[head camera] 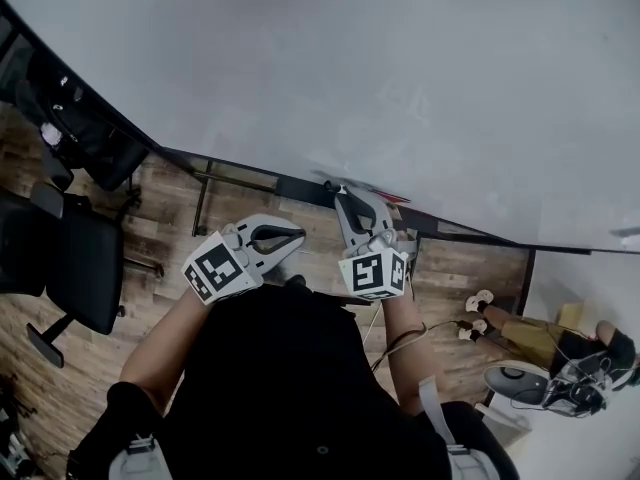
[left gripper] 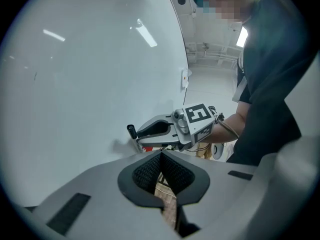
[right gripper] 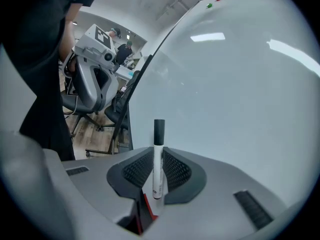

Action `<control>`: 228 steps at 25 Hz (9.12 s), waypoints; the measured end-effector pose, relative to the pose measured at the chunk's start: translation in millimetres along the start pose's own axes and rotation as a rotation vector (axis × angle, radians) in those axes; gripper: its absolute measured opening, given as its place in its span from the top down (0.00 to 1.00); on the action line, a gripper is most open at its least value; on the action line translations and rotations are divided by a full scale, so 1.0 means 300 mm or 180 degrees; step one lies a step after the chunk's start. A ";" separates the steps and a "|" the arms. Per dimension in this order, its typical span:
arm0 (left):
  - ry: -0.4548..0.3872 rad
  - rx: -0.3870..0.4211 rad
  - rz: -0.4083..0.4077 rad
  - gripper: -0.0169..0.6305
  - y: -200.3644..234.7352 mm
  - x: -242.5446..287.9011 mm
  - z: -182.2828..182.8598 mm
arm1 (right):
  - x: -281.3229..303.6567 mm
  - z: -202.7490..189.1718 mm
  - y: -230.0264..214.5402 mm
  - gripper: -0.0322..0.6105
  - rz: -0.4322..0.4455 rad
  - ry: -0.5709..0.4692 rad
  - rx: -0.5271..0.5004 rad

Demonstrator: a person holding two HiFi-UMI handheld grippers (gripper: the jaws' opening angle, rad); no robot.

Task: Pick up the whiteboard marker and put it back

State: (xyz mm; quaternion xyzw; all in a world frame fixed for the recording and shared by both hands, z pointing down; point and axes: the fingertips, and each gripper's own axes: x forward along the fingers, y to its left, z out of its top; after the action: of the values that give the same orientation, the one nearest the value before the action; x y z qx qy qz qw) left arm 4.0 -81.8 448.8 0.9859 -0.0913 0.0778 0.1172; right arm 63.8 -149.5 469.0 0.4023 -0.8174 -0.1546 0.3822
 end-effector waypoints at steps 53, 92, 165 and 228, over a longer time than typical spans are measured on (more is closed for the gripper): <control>-0.1136 0.0821 -0.0360 0.95 -0.144 -0.113 0.767 | -0.927 0.465 -0.425 0.84 -0.0549 -0.2733 0.2501; -0.0917 0.0400 -0.0023 0.95 0.033 -0.206 0.552 | -0.517 0.388 -0.310 0.84 -0.0897 -0.1077 0.1153; -0.0773 0.0200 -0.0059 0.95 0.154 -0.394 0.438 | 0.175 -0.257 0.204 0.88 0.0332 0.0916 0.0050; -0.0306 0.0504 -0.0097 0.95 -0.521 0.136 0.409 | -1.020 -0.056 -0.037 0.92 0.0569 -0.2499 0.3020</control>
State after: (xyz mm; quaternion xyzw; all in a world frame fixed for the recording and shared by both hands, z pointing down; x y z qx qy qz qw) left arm 90.7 31.1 304.1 0.9959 -0.0754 0.0355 0.0355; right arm 200.1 81.9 320.8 0.3715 -0.9072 0.1216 -0.1558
